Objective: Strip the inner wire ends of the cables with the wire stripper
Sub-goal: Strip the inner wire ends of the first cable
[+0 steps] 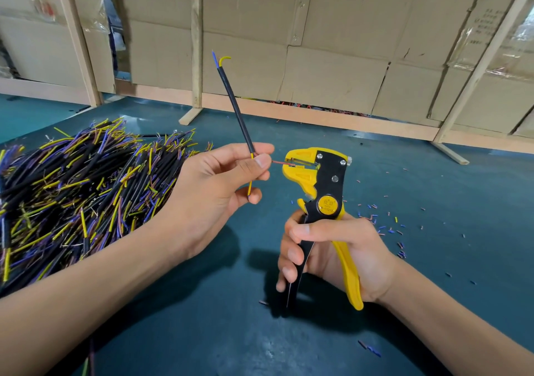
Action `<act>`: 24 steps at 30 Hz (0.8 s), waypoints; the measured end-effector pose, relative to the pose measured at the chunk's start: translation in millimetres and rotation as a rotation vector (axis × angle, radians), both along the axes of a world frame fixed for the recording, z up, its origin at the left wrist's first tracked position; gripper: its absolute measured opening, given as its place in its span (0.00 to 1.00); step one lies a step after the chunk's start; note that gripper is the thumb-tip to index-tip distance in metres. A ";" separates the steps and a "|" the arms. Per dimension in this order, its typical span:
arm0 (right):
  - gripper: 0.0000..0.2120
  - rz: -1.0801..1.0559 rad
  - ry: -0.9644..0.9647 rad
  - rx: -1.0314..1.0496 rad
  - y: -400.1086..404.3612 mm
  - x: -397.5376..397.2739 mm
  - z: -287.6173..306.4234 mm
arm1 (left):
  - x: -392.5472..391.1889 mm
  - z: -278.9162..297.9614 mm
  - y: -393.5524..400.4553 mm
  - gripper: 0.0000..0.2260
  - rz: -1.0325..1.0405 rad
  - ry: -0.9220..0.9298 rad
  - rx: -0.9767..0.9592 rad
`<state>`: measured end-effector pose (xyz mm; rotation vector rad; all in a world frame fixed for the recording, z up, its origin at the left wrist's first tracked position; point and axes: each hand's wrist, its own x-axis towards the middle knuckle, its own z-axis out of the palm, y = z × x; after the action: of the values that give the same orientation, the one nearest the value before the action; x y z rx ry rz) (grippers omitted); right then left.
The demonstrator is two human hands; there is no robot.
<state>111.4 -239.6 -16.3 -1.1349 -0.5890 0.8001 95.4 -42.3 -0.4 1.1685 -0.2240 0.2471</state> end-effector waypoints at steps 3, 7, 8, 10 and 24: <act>0.07 -0.014 -0.019 0.000 1.2 -0.5 -1.3 | -0.5 -0.5 -0.8 0.11 0.005 -0.004 0.007; 0.09 -0.041 -0.025 -0.009 2.2 -1.2 -1.1 | -0.4 -0.5 -0.9 0.11 0.011 -0.010 0.011; 0.09 -0.042 -0.022 -0.011 2.2 -1.2 -0.8 | -0.3 -0.4 -1.1 0.10 0.014 -0.011 0.011; 0.09 -0.043 -0.019 -0.012 1.9 -1.3 -0.2 | -0.2 -0.7 -1.4 0.10 0.015 -0.015 0.009; 0.10 -0.079 -0.049 -0.041 5.9 -4.1 2.7 | -0.3 0.3 -2.2 0.09 0.056 -0.045 0.022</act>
<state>107.4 -233.6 -13.7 -1.2108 -0.5673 0.7212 95.1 -44.5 -0.1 1.1927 -0.2348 0.3210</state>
